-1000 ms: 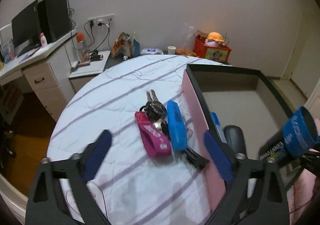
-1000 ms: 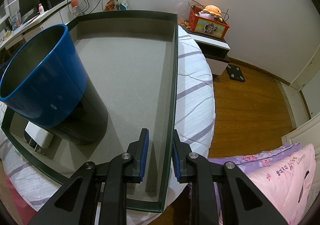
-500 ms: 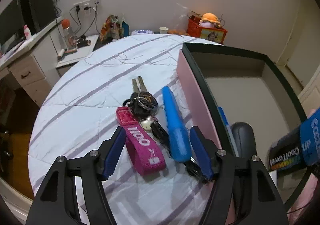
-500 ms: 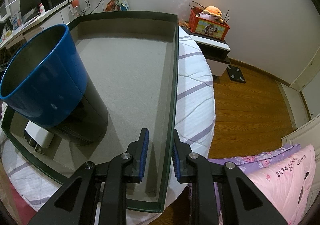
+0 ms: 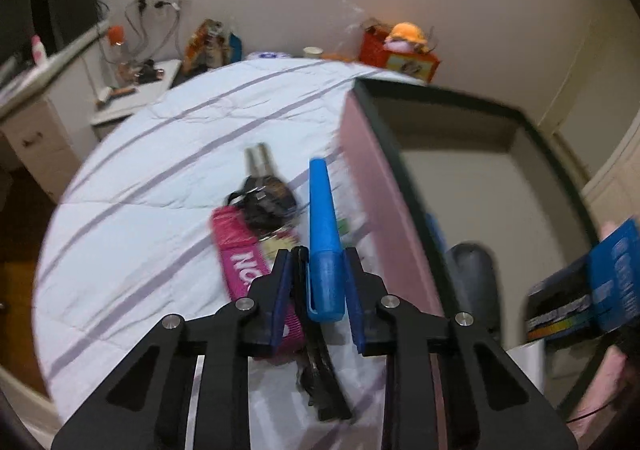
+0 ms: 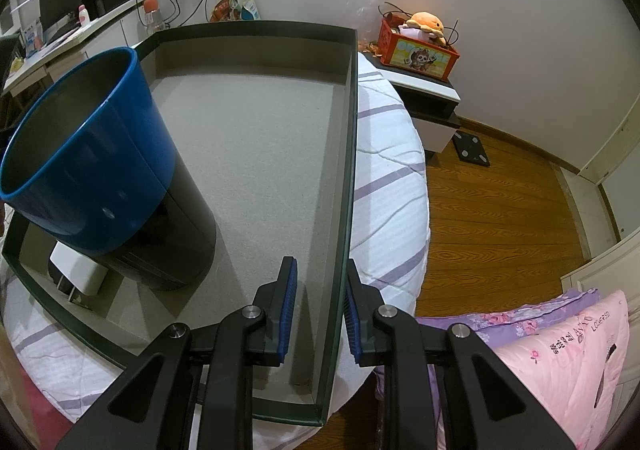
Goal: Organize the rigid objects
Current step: 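Grasp the blue marker-like object beside the keys with the left tool, then lift the blue object and carry it into the tray box with the left tool, then open the left tool to drop the blue object in the tray, then withdraw the left tool and move it above the black clip, then lower the left tool onto the black clip and close on it, then carry the black clip into the tray box with the left tool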
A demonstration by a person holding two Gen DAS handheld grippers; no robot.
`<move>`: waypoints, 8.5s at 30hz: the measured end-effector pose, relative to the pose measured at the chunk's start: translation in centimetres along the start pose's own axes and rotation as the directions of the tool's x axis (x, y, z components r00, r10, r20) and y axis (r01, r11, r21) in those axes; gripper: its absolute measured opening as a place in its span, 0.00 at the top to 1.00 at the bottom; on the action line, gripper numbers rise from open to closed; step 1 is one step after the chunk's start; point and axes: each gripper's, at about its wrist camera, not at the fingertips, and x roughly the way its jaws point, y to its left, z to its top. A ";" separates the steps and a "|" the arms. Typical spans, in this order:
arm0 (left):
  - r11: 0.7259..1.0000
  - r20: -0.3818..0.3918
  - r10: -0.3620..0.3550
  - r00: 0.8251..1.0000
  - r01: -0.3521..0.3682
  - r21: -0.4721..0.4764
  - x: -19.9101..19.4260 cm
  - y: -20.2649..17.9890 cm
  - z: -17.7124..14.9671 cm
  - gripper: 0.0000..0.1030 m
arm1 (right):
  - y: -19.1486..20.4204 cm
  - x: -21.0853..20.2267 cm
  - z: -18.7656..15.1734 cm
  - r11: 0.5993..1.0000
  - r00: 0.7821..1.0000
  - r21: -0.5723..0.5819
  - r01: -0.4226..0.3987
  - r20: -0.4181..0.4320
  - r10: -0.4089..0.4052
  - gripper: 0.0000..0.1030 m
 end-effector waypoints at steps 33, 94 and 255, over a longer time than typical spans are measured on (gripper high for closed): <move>0.996 -0.082 0.084 0.993 -0.084 0.008 -1.7 2.3 -3.9 0.62 | 0.1 0.3 0.0 1.000 1.000 -0.004 0.002 -0.004 -0.002 0.77; 0.983 0.013 -0.162 0.987 0.160 0.092 -3.9 -11.3 -0.4 0.64 | -0.3 0.3 0.0 0.999 0.999 -0.014 -0.039 -0.001 0.039 0.76; 0.989 0.148 0.126 0.981 -0.112 -0.100 -10.9 1.1 -7.7 0.84 | -2.3 -1.7 -3.3 0.982 0.963 0.061 -0.180 0.216 0.163 0.86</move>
